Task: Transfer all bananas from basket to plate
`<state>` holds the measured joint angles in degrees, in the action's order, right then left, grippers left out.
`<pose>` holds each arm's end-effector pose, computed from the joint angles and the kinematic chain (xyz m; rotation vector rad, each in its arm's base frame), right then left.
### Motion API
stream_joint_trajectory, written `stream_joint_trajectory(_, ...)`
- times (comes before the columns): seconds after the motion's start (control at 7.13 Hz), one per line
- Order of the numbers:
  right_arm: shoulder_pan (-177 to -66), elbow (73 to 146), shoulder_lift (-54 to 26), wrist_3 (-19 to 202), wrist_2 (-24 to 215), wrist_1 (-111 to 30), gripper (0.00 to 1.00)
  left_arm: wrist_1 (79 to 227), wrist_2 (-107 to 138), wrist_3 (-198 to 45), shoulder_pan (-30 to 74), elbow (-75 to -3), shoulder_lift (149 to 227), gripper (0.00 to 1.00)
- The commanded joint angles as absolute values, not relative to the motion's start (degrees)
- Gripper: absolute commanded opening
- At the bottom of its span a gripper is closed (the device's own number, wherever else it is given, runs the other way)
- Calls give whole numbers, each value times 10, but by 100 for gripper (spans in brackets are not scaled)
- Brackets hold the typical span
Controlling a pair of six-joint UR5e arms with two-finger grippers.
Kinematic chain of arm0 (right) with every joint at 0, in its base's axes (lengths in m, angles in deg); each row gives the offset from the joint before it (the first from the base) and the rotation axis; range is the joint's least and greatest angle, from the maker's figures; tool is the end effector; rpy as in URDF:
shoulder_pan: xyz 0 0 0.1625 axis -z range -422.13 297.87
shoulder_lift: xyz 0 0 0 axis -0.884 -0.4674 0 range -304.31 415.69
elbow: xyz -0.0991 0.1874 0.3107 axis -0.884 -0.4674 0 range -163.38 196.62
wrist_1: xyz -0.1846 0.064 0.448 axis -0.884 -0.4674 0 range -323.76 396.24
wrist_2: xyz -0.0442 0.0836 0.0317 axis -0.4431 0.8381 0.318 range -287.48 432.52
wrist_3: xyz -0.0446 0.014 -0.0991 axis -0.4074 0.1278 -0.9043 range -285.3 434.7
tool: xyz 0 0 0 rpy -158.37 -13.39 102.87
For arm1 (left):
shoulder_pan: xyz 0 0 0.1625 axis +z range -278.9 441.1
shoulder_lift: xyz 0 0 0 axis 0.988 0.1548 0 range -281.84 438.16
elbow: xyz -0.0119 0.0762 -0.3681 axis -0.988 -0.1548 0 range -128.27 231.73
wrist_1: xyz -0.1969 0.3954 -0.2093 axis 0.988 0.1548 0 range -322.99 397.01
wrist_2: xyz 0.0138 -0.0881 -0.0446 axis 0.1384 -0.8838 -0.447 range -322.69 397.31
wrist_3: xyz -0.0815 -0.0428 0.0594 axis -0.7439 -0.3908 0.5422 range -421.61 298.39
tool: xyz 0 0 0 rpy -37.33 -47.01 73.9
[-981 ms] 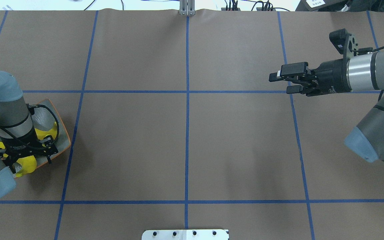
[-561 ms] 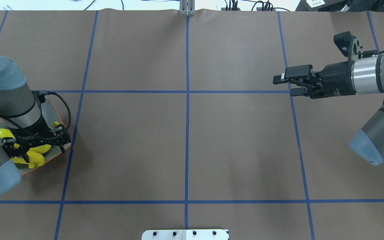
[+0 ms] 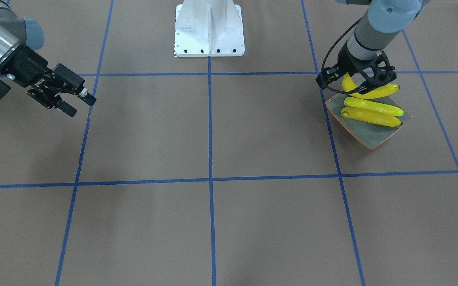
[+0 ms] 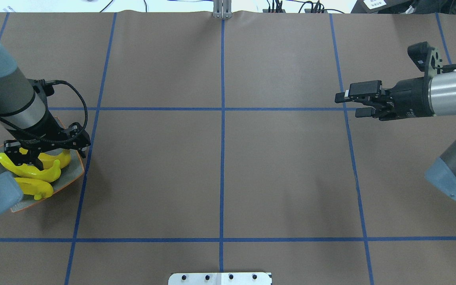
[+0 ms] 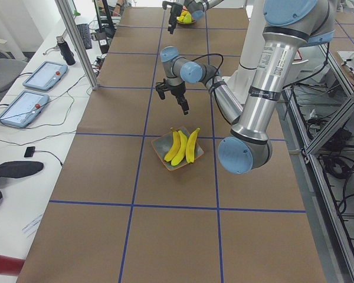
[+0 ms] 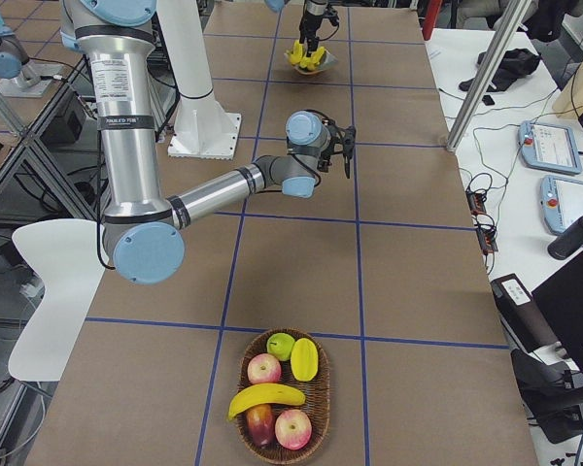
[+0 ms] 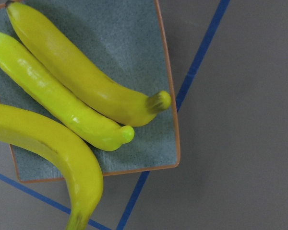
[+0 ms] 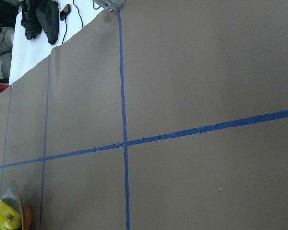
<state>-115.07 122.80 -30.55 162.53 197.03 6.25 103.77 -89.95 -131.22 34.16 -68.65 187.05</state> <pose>-0.2885 -0.5002 0.2950 0.1803 -1.4225 0.3100 0.3310 -0.4522 0.1966 -0.2899 0.7209 -0.2923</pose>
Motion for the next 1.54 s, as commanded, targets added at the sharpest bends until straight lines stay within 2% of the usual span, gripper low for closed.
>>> stream_joint_trajectory(0.0,-1194,1230,-380,1588,1972,61,100,1039,-899,-1313,335,-693,1926,100)
stream_joint_trajectory(0.28,-1253,1205,-465,1435,1976,59,100,1043,-899,-1313,331,-718,1927,100)
stream_joint_trajectory(0.56,-1340,1157,-508,1271,1991,51,100,1066,-894,-1310,331,-721,1926,100)
stream_joint_trajectory(0.98,-1450,1058,-507,1091,2047,45,100,1093,-850,-1150,291,-705,1917,100)
stream_joint_trajectory(1.4,-1512,1015,-518,866,2059,-53,100,1094,-849,-1091,259,-696,1900,100)
